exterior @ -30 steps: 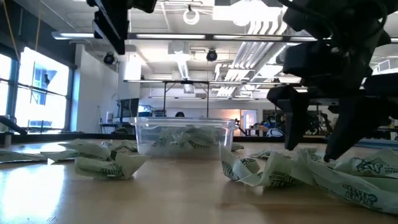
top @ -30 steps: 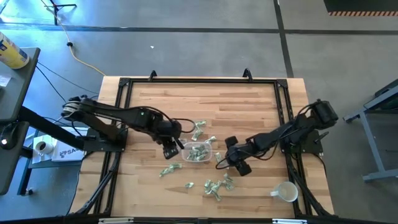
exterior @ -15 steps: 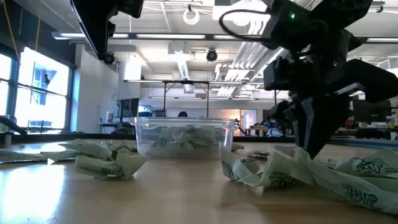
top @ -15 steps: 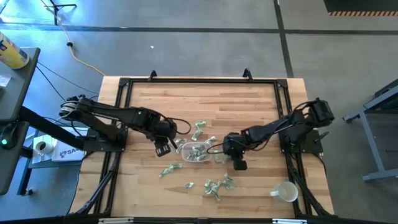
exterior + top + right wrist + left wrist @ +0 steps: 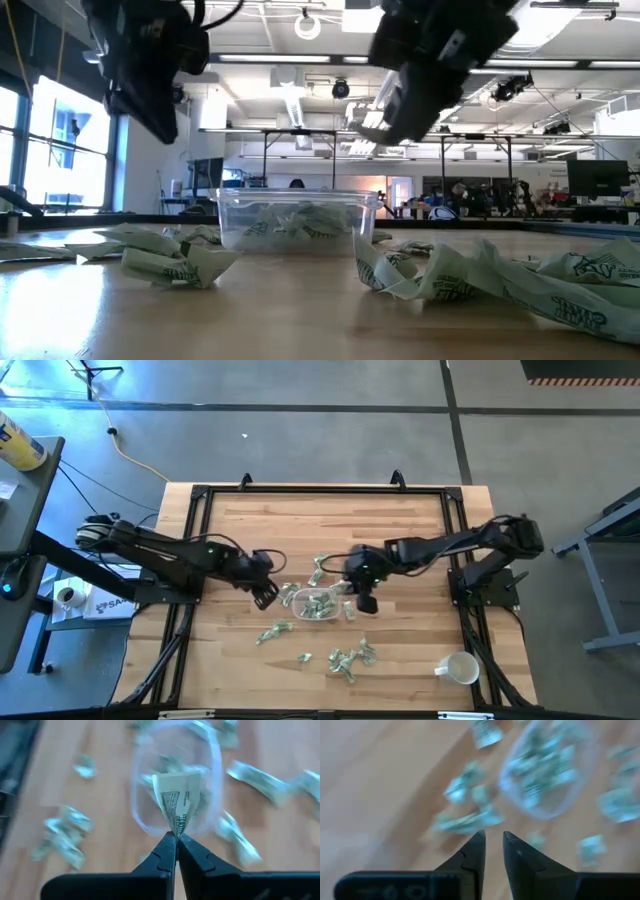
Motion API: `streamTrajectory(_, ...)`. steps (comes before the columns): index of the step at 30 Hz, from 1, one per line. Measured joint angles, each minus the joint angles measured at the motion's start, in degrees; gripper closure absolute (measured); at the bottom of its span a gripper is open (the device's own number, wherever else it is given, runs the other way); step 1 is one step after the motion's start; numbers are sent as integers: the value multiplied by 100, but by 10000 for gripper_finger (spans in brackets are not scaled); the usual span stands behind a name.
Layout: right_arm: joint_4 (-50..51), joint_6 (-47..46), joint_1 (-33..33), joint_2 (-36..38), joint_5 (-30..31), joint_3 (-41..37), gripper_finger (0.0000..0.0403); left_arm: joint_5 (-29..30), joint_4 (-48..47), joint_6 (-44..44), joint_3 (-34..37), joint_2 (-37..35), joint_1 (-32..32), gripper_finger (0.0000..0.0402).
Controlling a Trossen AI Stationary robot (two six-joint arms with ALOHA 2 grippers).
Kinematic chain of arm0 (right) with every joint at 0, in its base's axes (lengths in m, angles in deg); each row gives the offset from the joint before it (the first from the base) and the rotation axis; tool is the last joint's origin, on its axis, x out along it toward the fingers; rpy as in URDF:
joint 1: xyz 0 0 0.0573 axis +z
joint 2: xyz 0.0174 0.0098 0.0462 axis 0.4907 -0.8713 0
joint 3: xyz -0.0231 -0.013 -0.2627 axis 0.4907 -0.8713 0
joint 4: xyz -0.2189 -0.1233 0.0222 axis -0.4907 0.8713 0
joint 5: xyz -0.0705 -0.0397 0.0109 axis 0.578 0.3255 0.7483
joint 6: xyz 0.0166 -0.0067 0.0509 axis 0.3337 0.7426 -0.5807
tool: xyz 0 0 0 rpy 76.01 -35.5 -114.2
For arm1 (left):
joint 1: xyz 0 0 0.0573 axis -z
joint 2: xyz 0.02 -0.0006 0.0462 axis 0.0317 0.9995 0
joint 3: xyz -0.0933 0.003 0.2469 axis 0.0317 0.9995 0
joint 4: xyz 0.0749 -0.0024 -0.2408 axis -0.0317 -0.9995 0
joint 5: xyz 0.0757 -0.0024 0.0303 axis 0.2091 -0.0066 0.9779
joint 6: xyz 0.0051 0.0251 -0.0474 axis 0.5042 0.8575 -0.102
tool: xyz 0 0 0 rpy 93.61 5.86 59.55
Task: Pick and place Stevia / Truvia into bins
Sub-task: Put the green stevia packet into the transparent bin
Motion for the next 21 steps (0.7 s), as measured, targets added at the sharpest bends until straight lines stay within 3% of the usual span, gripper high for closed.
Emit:
streamTrajectory(2, 29, 3, -31, -392, -104, 294, 392, -78, 608, -97, 368, -174, -2, 312)
streamTrajectory(5, 83, 92, -83, -932, -171, 713, 379, -94, 689, -187, 713, -183, 0, 316)
streamTrajectory(9, 612, 233, -109, -1438, -204, 1238, 321, -94, 750, -127, 902, -79, 22, 284)
streamTrajectory(13, 1336, 606, -54, -1492, -24, 1620, 243, -15, 930, 1102, 899, -78, 226, 224)
streamTrajectory(21, 2316, 956, 68, -942, 1143, 1572, 109, 301, 893, 3429, 897, 85, 354, 122)
